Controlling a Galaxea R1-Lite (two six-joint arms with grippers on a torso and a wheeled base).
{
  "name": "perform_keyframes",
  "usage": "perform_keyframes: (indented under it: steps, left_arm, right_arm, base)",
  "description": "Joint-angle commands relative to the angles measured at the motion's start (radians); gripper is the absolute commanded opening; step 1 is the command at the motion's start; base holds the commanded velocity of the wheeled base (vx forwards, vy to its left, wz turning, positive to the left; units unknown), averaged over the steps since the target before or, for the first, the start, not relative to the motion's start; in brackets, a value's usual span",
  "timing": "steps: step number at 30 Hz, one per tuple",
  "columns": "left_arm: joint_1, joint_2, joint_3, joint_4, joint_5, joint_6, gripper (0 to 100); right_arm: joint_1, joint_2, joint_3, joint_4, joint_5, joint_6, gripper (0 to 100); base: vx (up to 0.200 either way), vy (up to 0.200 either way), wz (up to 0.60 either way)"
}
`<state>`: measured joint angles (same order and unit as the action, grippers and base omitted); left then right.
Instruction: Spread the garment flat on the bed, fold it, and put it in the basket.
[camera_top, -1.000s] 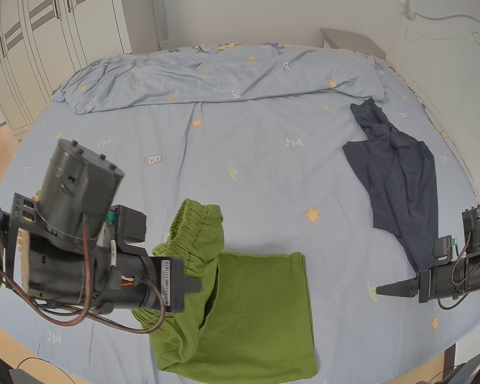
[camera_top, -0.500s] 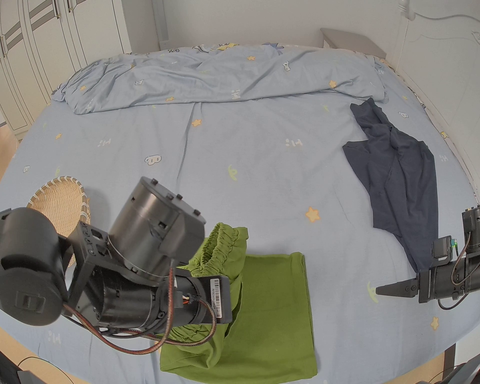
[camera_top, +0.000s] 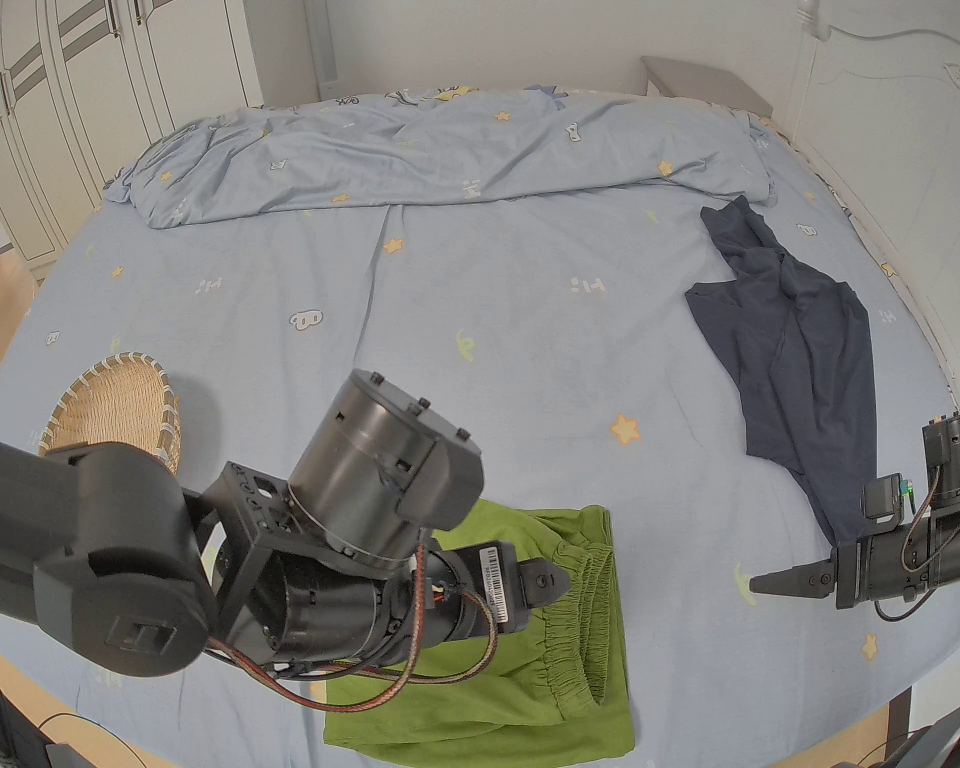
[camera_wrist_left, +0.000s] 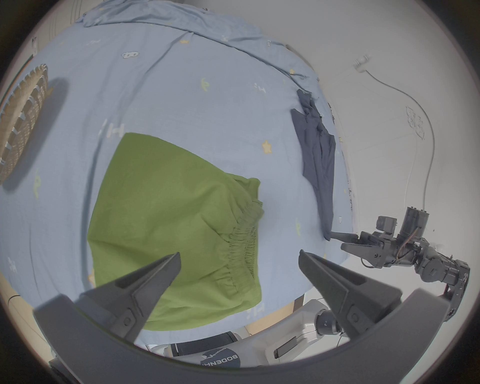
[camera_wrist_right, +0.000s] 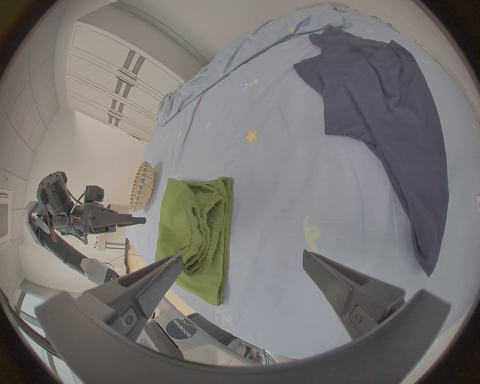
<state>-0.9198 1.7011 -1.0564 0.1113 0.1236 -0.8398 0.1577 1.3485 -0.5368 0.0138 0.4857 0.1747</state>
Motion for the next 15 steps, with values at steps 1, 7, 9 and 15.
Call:
perform_keyframes:
  steps: [1,7,9,15]
  left_arm:
    - [0.001,0.005,0.006,-0.005,-0.007,-0.002,100]
    - [0.188,-0.095,0.115,-0.002,-0.124,0.027,100]
    - [0.288,-0.13,0.162,-0.005,-0.242,0.087,100]
    - [0.664,-0.155,0.355,-0.058,-0.714,0.43,100]
  right_arm:
    - [0.0,0.004,0.0,0.0,0.001,0.0,100]
    - [-0.001,-0.002,-0.002,0.0,0.001,0.0,100]
    - [-0.001,-0.002,-0.002,0.0,0.001,0.0,100]
    - [0.0,-0.003,0.0,-0.002,0.002,0.0,100]
  base:
    - [0.0,0.0,0.0]
    - [0.0,0.0,0.0]
    - [0.0,0.0,0.0]
    - [0.0,0.0,0.0]
